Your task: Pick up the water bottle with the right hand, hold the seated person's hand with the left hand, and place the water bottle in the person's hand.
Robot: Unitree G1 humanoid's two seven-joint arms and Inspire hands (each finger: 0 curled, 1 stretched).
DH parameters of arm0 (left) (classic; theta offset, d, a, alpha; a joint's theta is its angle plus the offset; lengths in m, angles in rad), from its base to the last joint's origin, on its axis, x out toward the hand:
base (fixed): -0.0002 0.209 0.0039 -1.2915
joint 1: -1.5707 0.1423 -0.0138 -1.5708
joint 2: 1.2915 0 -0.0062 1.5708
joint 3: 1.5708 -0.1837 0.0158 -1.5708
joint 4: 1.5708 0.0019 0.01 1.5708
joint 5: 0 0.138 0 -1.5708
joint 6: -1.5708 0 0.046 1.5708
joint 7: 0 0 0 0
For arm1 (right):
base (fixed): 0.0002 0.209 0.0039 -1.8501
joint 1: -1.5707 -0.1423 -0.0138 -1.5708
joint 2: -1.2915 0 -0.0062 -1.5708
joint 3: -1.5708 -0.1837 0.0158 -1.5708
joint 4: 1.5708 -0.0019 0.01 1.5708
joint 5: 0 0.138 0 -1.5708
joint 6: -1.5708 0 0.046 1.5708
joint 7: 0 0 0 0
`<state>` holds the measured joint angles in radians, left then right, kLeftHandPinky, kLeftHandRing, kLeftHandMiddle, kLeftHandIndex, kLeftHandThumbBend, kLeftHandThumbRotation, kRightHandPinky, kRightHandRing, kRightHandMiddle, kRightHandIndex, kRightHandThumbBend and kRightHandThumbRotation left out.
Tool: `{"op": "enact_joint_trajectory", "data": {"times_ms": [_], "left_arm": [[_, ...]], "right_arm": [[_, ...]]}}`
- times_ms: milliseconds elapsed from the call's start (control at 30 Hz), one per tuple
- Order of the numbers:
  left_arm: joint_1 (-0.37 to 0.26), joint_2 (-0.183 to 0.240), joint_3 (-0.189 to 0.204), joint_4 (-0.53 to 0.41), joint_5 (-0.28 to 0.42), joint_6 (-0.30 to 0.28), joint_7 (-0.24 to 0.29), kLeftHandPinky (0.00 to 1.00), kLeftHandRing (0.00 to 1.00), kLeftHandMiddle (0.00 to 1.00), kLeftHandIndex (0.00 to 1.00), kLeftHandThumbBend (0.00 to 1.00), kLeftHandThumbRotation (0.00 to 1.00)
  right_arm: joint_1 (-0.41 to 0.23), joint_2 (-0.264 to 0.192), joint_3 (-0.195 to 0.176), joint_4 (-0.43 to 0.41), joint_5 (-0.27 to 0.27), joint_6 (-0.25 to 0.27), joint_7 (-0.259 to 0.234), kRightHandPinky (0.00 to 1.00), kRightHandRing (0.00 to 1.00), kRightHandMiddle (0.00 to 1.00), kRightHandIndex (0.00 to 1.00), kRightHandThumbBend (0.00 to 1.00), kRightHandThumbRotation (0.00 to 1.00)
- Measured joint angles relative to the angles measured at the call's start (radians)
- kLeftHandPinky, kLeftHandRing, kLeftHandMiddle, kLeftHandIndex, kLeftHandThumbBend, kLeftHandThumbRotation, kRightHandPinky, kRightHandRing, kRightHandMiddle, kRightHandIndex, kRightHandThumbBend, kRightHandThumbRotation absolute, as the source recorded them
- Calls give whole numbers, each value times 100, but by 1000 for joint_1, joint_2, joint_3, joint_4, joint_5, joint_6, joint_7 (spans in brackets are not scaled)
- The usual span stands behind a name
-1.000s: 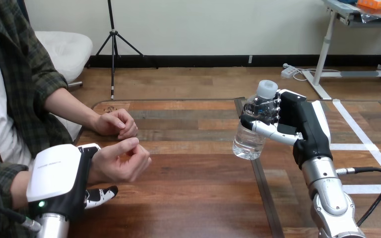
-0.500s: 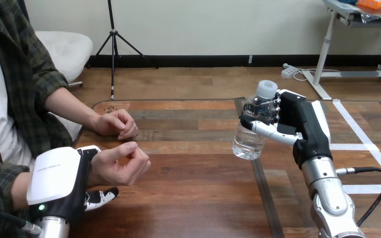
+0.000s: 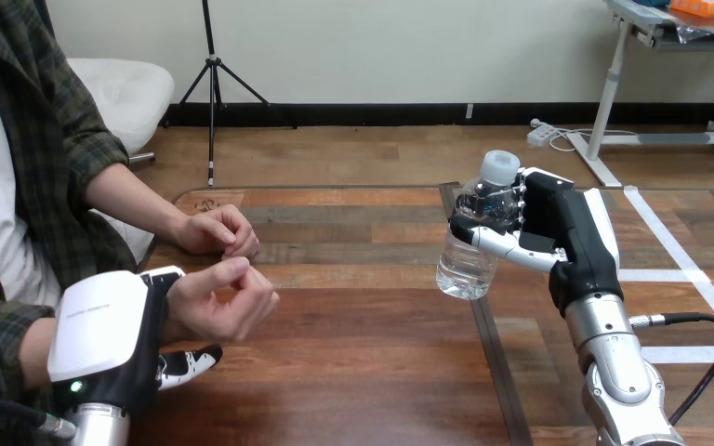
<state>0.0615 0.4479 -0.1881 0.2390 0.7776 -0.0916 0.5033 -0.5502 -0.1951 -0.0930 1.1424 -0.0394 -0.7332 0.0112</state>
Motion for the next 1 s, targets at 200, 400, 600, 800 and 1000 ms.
{"op": "enact_joint_trajectory", "data": {"times_ms": [200,400,600,800,1000], "left_arm": [[-3,-3,1,2,-2,-9,18,36,41,45,47,87,0],[-5,-7,2,2,-2,-10,25,36,40,45,47,87,0],[-5,-19,3,2,-3,-10,30,35,40,45,46,87,0],[-5,-31,2,1,-2,-11,45,34,39,44,45,88,0],[-5,-40,1,-1,-2,-18,54,34,39,43,45,88,0]], "right_arm": [[0,0,0,0,-8,0,-12,36,41,48,51,74,0],[0,-1,1,0,-12,0,-20,36,41,48,51,74,0],[0,-1,1,0,-15,0,-24,36,41,48,51,74,0],[0,-2,1,0,-15,0,-24,36,41,48,50,73,0],[0,-2,1,0,-12,0,-17,37,42,48,50,73,0]]}}
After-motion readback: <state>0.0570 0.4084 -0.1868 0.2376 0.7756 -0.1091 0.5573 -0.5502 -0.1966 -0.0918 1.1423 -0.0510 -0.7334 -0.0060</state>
